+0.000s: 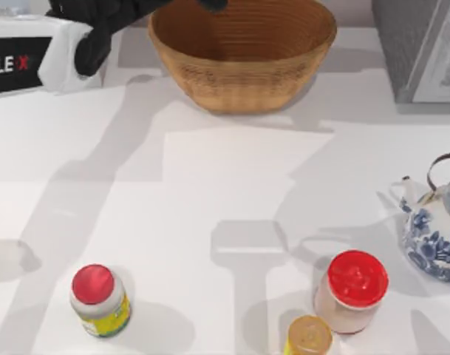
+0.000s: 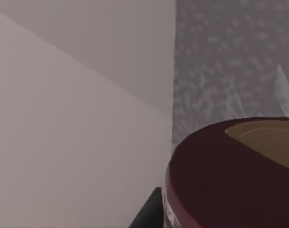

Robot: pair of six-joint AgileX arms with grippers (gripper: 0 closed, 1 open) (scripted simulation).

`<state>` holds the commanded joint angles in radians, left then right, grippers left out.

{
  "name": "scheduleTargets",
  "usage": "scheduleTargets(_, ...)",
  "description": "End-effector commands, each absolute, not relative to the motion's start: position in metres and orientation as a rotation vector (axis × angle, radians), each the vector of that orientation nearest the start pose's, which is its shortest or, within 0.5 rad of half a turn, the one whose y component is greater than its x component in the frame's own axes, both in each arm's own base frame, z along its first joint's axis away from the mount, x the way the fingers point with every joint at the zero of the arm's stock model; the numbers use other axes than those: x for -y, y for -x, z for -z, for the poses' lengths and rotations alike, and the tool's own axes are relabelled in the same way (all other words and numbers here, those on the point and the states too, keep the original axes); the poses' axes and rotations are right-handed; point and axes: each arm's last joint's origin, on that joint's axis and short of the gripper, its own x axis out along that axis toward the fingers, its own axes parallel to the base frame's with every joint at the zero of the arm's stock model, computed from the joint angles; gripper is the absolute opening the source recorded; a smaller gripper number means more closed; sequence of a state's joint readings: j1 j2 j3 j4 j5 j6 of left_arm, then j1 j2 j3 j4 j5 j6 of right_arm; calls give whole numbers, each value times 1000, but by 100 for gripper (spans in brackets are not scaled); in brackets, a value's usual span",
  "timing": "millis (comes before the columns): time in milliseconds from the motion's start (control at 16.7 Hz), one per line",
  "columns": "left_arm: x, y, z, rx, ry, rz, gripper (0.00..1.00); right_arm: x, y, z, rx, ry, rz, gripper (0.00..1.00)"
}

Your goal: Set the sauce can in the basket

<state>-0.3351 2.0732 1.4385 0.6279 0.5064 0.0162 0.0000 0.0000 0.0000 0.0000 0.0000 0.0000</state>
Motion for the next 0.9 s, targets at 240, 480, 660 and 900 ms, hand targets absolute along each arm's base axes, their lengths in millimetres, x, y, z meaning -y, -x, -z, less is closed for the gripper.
scheduleTargets(240,164,-452,-236,7,-3,808,0,1,-106,-160,0,0,0,100)
scheduleTargets(480,179,-463,-226,-10,1,816,0,1,-106,-160,0,0,0,100)
scheduleTargets(660,194,-483,-225,23,-2,811,0,1,-106,-160,0,0,0,100)
scheduleTargets(900,211,-494,-210,0,0,813,0,1,-106,-160,0,0,0,100)
